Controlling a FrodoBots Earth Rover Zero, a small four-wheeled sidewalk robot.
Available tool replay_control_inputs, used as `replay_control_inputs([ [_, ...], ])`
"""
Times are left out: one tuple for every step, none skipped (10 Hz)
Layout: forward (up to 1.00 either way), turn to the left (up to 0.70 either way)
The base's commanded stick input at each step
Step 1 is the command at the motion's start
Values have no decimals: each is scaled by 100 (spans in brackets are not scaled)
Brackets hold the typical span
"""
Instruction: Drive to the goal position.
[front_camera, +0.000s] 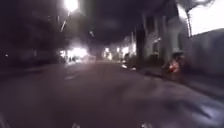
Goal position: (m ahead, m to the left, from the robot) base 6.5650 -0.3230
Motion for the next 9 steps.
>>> replay_control_inputs([
  [100, 0],
  [100, 0],
  [100, 0],
  [100, 0],
  [100, 0],
  [100, 0],
  [100, 0],
  [100, 0],
  [100, 0],
])
